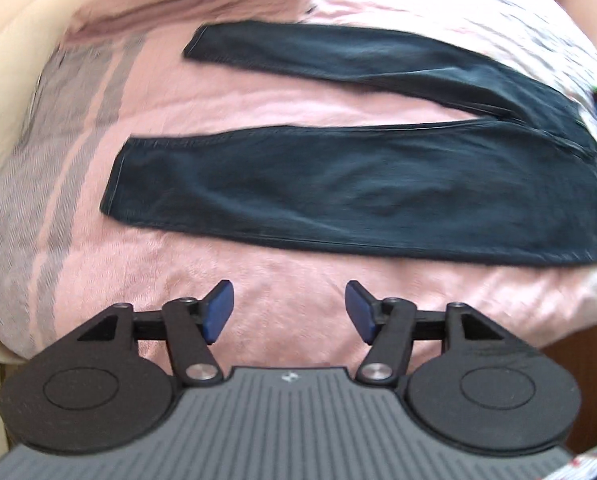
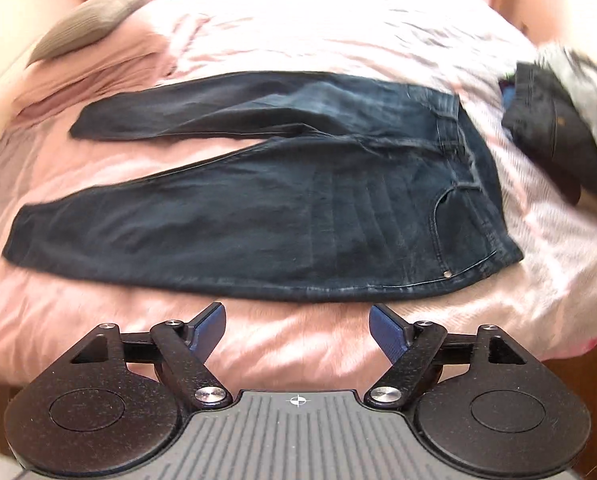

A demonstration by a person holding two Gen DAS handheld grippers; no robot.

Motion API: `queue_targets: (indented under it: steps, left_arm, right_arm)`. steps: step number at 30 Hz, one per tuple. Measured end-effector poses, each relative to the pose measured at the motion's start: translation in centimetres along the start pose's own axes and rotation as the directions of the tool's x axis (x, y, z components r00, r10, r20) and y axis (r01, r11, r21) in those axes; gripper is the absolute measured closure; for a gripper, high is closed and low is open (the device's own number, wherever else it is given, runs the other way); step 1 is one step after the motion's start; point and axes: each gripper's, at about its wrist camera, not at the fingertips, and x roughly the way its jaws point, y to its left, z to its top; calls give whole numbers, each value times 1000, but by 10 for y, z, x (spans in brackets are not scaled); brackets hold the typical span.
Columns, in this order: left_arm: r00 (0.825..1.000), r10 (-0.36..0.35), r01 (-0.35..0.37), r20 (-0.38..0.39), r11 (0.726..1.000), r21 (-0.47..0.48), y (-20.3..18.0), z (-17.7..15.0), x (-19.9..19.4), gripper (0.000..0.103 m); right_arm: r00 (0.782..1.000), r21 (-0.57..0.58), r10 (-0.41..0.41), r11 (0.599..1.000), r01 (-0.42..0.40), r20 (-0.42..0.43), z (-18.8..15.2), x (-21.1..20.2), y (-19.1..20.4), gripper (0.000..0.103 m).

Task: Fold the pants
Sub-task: 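Release the jeans and raise both grippers above the spread jeans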

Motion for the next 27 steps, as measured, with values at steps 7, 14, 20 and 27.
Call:
queue_targets:
  steps: [7, 14, 20, 27]
  left_arm:
    - [999, -1, 0, 47, 999, 34, -31, -10, -51, 40]
    - [999, -2, 0, 43, 999, 42, -27, -17, -68, 40]
    - [999, 0, -2, 37, 999, 51, -27, -16, -72, 40]
    - [999, 6, -9, 37, 998, 61, -27, -15, -74, 40]
  right_arm:
    - [1000, 1, -11, 1000, 11, 18, -9, -37, 1, 26]
    - [1000, 24, -8, 1000, 9, -4, -17, -57, -1, 26]
    - [1000, 18, -10, 1000, 10, -9, -17, -60, 5, 26]
    - [1000, 12, -8, 1000, 8, -18, -14, -57, 10, 26]
